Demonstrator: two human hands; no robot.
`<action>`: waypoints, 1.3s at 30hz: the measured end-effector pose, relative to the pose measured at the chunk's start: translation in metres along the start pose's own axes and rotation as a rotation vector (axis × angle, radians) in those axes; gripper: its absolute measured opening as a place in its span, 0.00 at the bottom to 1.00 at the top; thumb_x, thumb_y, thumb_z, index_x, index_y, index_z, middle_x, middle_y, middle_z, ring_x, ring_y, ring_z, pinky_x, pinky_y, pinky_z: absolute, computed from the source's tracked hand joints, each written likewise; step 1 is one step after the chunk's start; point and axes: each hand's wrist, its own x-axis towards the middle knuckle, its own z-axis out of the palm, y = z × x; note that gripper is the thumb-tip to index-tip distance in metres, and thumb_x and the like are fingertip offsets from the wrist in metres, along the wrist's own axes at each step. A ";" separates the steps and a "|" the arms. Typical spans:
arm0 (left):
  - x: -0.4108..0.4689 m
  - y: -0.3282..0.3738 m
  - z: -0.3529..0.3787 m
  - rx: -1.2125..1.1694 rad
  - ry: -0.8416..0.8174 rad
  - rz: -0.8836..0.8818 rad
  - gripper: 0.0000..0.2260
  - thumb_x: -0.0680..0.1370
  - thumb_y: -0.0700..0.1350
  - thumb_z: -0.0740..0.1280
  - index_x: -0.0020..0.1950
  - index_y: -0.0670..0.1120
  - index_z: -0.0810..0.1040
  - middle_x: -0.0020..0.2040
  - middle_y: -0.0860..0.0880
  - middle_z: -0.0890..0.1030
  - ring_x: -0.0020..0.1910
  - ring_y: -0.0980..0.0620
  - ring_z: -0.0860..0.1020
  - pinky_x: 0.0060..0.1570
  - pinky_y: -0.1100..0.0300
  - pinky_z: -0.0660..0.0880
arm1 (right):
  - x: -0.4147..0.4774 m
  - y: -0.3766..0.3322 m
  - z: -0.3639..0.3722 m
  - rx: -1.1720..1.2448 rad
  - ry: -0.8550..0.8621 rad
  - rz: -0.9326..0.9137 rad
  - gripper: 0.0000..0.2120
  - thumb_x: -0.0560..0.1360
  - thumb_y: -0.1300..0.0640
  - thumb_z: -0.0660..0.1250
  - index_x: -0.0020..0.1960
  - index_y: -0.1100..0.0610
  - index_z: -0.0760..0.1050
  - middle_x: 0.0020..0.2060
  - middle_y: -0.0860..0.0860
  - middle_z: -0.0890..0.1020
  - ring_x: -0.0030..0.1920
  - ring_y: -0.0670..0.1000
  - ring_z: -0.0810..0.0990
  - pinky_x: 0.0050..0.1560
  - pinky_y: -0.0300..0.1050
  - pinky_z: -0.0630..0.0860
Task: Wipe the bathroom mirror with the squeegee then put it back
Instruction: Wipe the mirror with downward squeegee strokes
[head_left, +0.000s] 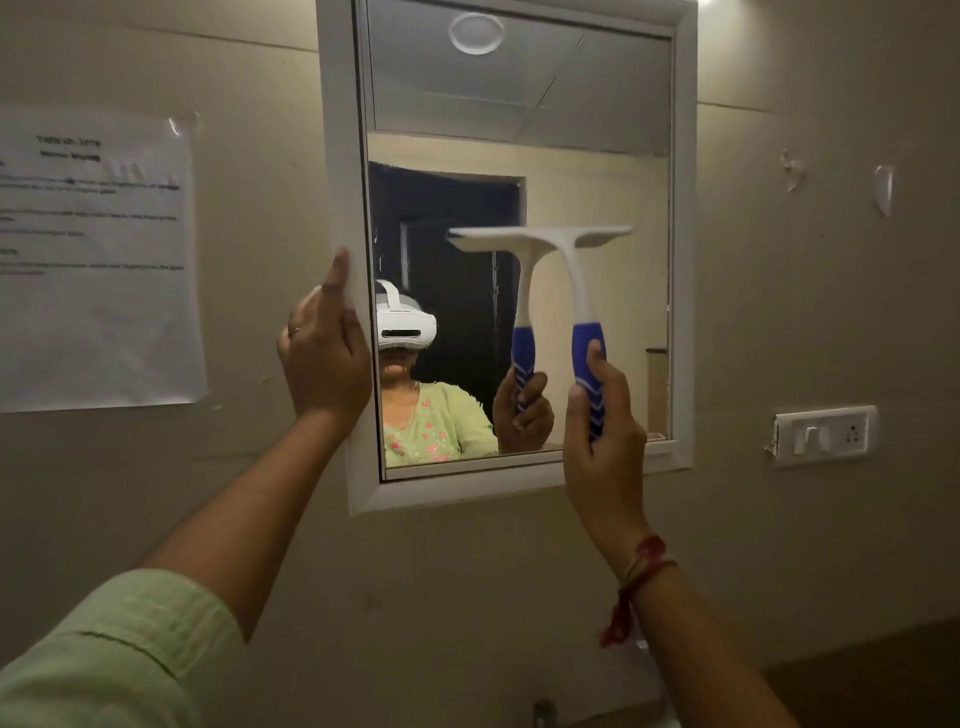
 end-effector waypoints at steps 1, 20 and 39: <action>0.000 0.001 0.000 0.001 0.003 -0.002 0.20 0.81 0.46 0.51 0.73 0.50 0.61 0.52 0.42 0.79 0.54 0.43 0.75 0.56 0.46 0.68 | -0.013 0.002 -0.001 0.006 -0.013 0.012 0.19 0.79 0.52 0.55 0.69 0.43 0.58 0.53 0.26 0.70 0.46 0.38 0.76 0.43 0.28 0.75; 0.001 0.000 0.000 0.005 -0.004 -0.007 0.20 0.81 0.46 0.51 0.73 0.49 0.61 0.53 0.42 0.79 0.54 0.42 0.75 0.57 0.44 0.68 | -0.057 0.003 -0.004 0.041 -0.001 0.161 0.20 0.78 0.50 0.55 0.65 0.33 0.57 0.49 0.43 0.75 0.35 0.43 0.77 0.33 0.31 0.75; 0.002 0.000 0.000 -0.018 -0.017 -0.025 0.21 0.80 0.50 0.49 0.73 0.50 0.62 0.56 0.43 0.79 0.58 0.43 0.74 0.58 0.46 0.67 | -0.059 0.008 -0.013 -0.011 -0.030 0.162 0.19 0.79 0.54 0.56 0.68 0.43 0.59 0.47 0.48 0.76 0.37 0.43 0.77 0.34 0.29 0.74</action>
